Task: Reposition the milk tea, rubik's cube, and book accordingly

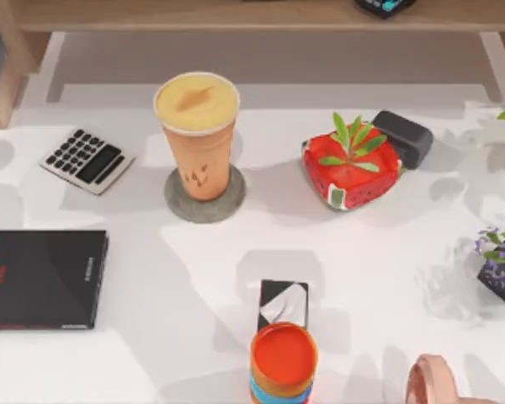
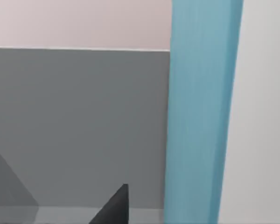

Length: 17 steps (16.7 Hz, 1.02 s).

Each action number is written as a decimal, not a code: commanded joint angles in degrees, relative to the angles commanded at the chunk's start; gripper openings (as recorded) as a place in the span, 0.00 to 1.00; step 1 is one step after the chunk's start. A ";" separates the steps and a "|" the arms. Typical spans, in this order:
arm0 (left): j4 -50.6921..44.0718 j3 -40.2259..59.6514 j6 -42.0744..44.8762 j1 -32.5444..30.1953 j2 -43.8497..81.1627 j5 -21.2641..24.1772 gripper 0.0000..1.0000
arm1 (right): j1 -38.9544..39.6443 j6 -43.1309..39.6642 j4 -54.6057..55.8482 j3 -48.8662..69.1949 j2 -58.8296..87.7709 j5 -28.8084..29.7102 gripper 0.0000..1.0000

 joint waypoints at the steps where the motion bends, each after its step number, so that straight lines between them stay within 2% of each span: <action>1: 0.00 0.00 0.00 0.00 0.00 0.00 0.55 | 0.00 0.00 0.00 0.00 0.00 0.00 1.00; 8: 0.00 0.00 0.00 0.00 0.00 0.00 0.02 | 0.00 0.00 0.00 0.00 0.00 0.00 1.00; 17: -0.01 -0.01 0.08 0.13 -0.08 -0.02 0.00 | 0.00 0.00 0.00 0.00 0.00 0.00 1.00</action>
